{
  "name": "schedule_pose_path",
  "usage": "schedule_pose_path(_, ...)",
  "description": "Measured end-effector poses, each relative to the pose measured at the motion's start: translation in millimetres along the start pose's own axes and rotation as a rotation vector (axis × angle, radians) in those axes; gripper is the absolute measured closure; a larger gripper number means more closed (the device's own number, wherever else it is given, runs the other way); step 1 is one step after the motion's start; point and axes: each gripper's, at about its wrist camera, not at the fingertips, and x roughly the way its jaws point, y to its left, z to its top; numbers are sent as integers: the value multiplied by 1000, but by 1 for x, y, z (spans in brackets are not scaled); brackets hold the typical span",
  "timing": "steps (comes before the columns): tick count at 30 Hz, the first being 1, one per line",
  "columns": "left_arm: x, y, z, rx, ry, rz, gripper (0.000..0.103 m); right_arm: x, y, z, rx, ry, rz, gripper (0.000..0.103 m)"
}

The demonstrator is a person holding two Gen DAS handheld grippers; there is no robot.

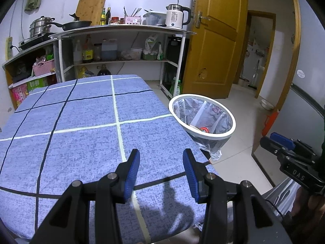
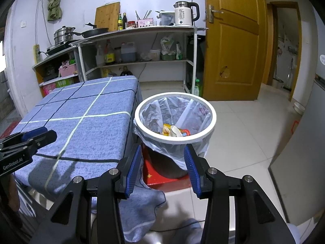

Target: Collect trash

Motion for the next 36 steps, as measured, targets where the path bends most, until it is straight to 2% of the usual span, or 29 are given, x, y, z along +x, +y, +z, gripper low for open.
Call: schedule_pose_path(36, 2, -5, -1, 0, 7, -10, 57, 1, 1, 1, -2, 1, 0, 58)
